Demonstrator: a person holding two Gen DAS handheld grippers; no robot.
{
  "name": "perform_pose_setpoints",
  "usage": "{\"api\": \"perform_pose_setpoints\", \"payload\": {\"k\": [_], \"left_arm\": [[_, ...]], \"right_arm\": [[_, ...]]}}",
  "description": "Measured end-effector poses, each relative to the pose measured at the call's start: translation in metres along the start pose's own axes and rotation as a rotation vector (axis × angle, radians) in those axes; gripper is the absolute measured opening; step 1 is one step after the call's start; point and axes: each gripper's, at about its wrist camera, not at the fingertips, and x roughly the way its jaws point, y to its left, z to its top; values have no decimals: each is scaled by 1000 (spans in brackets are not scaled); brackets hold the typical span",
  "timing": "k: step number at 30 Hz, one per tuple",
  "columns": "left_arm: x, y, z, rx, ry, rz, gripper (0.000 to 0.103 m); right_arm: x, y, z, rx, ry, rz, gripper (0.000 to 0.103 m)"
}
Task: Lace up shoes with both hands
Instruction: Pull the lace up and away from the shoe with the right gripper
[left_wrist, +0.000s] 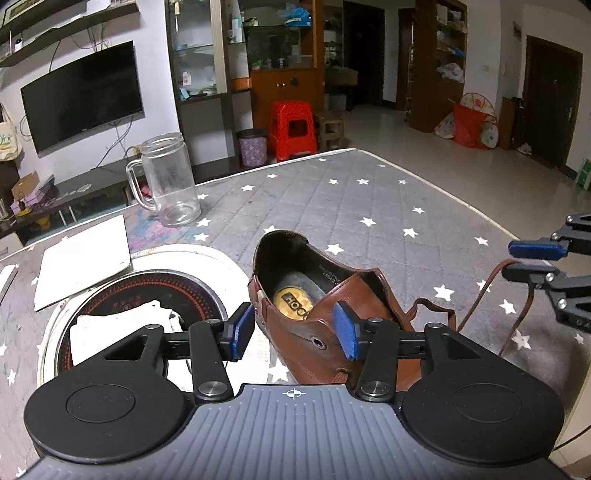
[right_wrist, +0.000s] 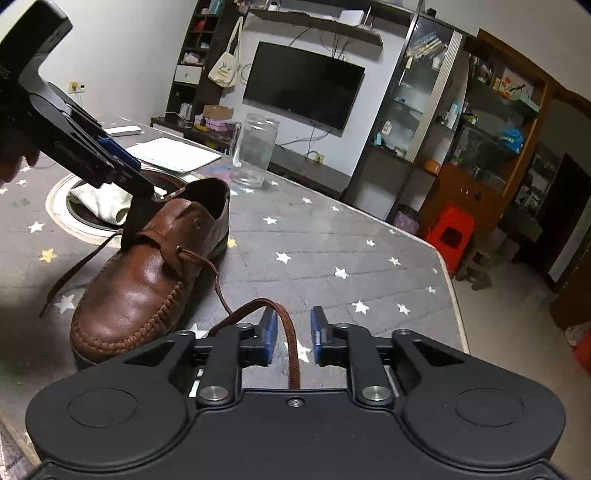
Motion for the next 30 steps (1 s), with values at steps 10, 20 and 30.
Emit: {"api": "perform_pose_setpoints", "payload": {"k": [10, 20, 30], "left_arm": [[6, -2, -4, -11, 10, -9, 52], [9, -6, -5, -7, 12, -10, 53], [8, -1, -2, -17, 18, -17, 53]], "right_arm": [[-14, -15, 6, 28, -2, -11, 28], [-7, 0, -8, -55, 125, 130, 29], [18, 26, 7, -127, 10, 198, 28]]}}
